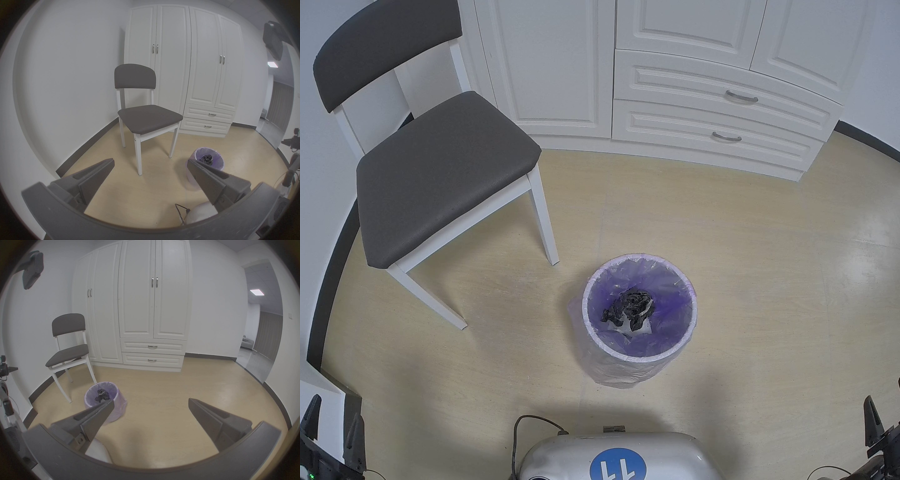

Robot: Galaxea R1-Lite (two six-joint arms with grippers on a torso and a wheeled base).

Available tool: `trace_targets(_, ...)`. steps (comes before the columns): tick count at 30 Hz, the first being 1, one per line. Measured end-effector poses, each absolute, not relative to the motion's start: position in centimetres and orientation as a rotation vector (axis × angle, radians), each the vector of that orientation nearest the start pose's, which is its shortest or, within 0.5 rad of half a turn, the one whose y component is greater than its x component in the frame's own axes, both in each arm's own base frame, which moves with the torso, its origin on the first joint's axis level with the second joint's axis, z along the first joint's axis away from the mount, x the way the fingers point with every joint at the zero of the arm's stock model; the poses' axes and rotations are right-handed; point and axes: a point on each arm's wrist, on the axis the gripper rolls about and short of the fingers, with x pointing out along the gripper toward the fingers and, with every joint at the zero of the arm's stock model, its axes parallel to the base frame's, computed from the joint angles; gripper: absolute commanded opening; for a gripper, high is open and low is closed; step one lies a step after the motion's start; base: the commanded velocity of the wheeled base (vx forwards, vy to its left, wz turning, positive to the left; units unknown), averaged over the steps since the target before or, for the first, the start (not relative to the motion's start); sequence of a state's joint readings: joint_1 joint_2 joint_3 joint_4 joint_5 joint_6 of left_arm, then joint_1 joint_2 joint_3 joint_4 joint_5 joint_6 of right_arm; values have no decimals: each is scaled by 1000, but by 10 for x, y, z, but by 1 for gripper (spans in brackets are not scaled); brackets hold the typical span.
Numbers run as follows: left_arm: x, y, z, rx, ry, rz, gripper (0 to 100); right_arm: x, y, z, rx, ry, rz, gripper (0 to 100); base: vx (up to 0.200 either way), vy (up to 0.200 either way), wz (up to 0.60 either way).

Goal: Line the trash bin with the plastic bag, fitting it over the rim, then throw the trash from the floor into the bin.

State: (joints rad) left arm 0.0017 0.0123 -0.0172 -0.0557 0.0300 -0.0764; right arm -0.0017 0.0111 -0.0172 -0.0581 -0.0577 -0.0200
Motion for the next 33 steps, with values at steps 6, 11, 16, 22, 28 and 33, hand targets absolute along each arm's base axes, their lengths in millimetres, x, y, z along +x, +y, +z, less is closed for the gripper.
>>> trace_targets(6, -23, 0, 86, -72, -61, 4, 100, -24, 0, 87, -25, -68, 6, 100, 0, 0, 0)
trace_targets(11, -23, -1, 86, -70, -60, -36, 100, -24, 1, 87, -37, -67, 56, 100, 0, 0, 0)
trace_targets(16, -23, -1, 86, -67, -59, -35, 100, -24, 2, 86, -91, -67, 91, 100, 0, 0, 0)
trace_targets(22, -23, -1, 86, -51, -59, -31, 100, -24, 2, 86, -118, -62, 80, 100, 0, 0, 0)
trace_targets(28, -23, 1, 80, -45, -2, 33, 100, -23, -1, 83, 23, -33, -27, 100, 0, 0, 0)
trace_targets(33, -23, 1, 80, -2, 3, 32, 100, -23, 0, 81, -11, -13, -13, 100, 0, 0, 0)
